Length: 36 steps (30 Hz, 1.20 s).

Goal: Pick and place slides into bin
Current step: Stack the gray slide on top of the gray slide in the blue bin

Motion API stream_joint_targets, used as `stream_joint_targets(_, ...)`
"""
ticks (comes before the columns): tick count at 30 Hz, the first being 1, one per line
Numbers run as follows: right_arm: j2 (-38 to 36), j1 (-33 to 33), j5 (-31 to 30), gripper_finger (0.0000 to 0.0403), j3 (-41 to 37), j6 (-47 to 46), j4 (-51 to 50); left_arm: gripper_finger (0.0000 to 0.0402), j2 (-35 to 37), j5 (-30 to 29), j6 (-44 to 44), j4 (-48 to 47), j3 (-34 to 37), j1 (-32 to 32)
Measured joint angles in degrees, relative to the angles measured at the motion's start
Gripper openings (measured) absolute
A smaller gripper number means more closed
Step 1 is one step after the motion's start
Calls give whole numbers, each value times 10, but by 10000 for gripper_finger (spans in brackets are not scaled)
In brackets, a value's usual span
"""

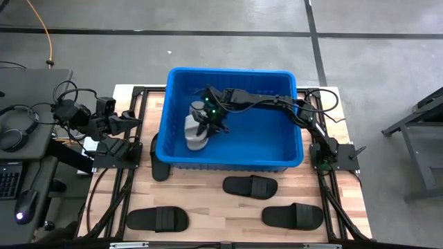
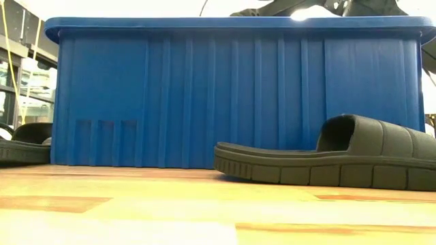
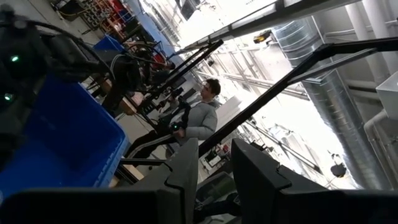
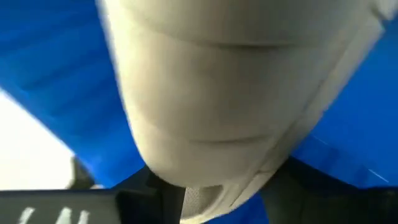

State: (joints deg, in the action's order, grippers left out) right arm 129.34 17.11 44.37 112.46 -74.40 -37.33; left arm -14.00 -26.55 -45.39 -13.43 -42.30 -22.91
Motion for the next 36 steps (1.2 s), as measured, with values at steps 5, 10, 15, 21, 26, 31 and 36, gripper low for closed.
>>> stream_joint_targets(5, 1, 0, 8, 167, 0, 50, -72, 88, 0, 0, 0, 0, 0, 0)
stream_joint_targets(10, 1, 0, 2, 166, 0, 57, -64, 88, 0, 0, 1, 0, 0, 0)
stream_joint_targets(15, 1, 2, 11, 150, 0, 66, -85, 88, 0, 7, 1, 0, 0, 0)
stream_joint_targets(21, 1, 3, 25, 136, 0, 70, -78, 88, 0, 7, 1, -1, 0, 0)
stream_joint_targets(26, 1, 2, 28, 130, 0, 68, -54, 88, 0, 7, 1, -6, 0, 0)
stream_joint_targets(31, 1, 3, 28, 58, 0, 61, -16, 88, 0, 7, 1, -5, 0, 0)
stream_joint_targets(36, 0, 2, 35, 16, 0, 63, 29, 88, 0, 15, 1, -5, 0, 0)
